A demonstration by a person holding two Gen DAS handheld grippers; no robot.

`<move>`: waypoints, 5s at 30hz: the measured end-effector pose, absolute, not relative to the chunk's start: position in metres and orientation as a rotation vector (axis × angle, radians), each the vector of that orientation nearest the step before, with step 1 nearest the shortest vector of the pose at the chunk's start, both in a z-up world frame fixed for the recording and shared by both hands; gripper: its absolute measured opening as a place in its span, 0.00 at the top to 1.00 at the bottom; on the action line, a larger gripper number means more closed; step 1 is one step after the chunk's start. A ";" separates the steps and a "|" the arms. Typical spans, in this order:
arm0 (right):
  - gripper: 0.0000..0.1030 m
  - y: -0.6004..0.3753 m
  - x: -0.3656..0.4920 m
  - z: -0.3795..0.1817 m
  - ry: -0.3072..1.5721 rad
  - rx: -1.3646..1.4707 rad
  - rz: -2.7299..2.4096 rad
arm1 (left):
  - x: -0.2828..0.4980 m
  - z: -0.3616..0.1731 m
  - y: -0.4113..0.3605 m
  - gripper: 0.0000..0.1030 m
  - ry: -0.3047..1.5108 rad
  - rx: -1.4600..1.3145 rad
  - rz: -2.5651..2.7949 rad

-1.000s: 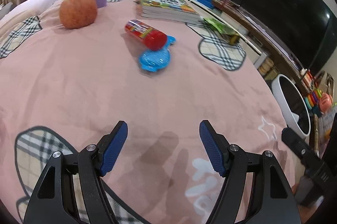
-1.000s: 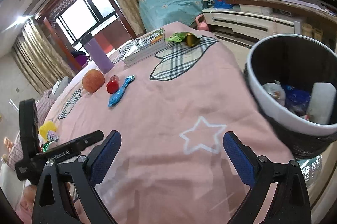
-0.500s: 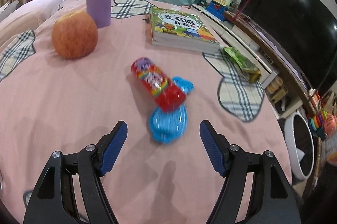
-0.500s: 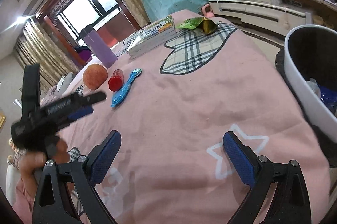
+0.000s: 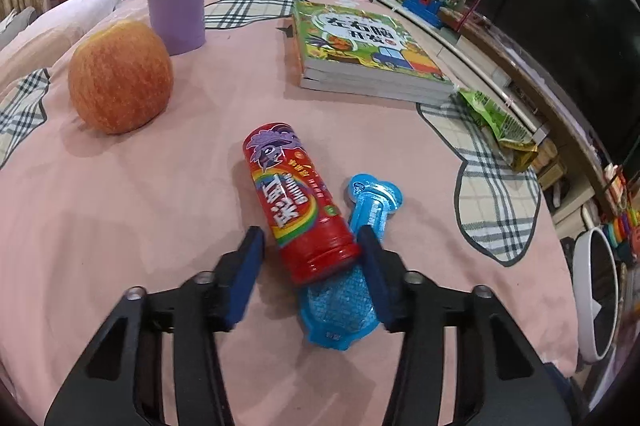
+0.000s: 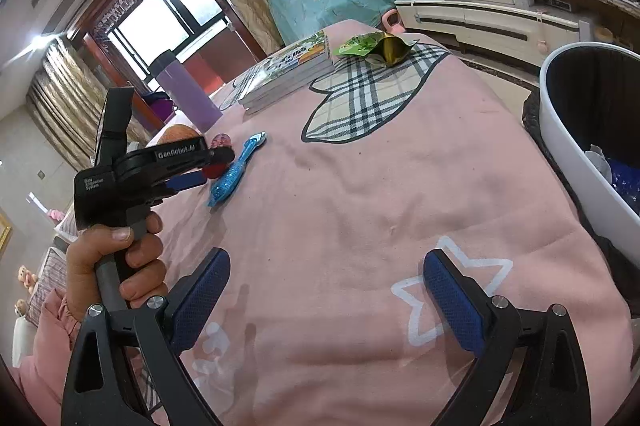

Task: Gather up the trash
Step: 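Grasp the red Skittles tube with the left tool while the right grasps the blue toy, then carry the Skittles tube and blue toy over the trash bin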

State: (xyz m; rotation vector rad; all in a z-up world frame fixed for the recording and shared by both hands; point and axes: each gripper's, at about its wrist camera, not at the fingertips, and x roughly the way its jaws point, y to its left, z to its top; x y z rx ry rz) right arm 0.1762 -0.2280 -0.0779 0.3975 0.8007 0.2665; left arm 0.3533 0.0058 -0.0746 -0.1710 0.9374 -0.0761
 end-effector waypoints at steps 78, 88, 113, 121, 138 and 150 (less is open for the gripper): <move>0.57 -0.120 0.259 -0.064 0.850 0.169 0.322 | 0.216 -0.077 0.051 0.67 0.888 -0.164 -0.140; 0.57 -0.192 0.195 -0.050 0.815 0.275 0.293 | 0.204 -0.065 -0.018 0.67 0.891 -0.102 -0.275; 0.57 -0.305 0.116 -0.021 0.694 0.406 0.157 | 0.182 -0.034 -0.125 0.67 0.860 0.043 -0.439; 0.57 -0.341 0.103 -0.020 0.661 0.437 0.097 | 0.180 -0.026 -0.158 0.67 0.845 0.082 -0.486; 0.57 -0.382 0.092 -0.023 0.644 0.474 0.029 | 0.181 -0.014 -0.209 0.67 0.822 0.155 -0.548; 0.57 -0.407 0.098 -0.022 0.639 0.469 -0.009 | 0.189 -0.008 -0.249 0.67 0.813 0.195 -0.584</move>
